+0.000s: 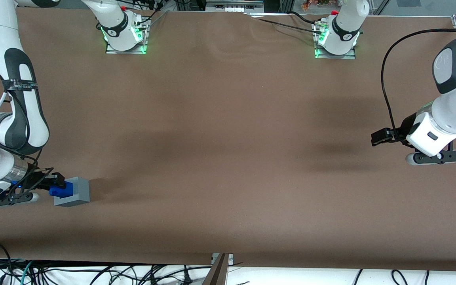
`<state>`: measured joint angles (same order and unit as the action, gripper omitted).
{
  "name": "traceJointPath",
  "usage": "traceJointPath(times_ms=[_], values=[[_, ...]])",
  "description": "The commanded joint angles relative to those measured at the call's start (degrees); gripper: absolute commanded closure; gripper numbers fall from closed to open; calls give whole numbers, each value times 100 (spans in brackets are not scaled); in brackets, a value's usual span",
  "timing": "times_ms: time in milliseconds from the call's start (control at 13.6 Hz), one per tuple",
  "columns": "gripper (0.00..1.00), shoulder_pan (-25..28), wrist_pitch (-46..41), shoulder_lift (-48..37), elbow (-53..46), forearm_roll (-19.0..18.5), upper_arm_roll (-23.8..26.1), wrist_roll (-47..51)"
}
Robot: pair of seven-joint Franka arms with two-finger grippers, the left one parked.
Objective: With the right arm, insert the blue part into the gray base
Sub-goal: 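Lower the blue part into the opening and open the right gripper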
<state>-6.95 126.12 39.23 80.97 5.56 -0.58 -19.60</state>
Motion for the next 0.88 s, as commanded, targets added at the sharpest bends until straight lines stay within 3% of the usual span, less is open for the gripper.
traceJointPath(times_ms=[0, 147, 293, 586, 806], values=[[69, -78, -97, -11, -20, 24, 49, -114], [1, -78, -97, -11, -20, 24, 49, -97], [0, -69, -184, -11, -203, 24, 58, -97], [0, -8, -1754, -29, -1248, 6, 58, -53], [0, 1, -2722, -590, -1506, 6, 84, -44]])
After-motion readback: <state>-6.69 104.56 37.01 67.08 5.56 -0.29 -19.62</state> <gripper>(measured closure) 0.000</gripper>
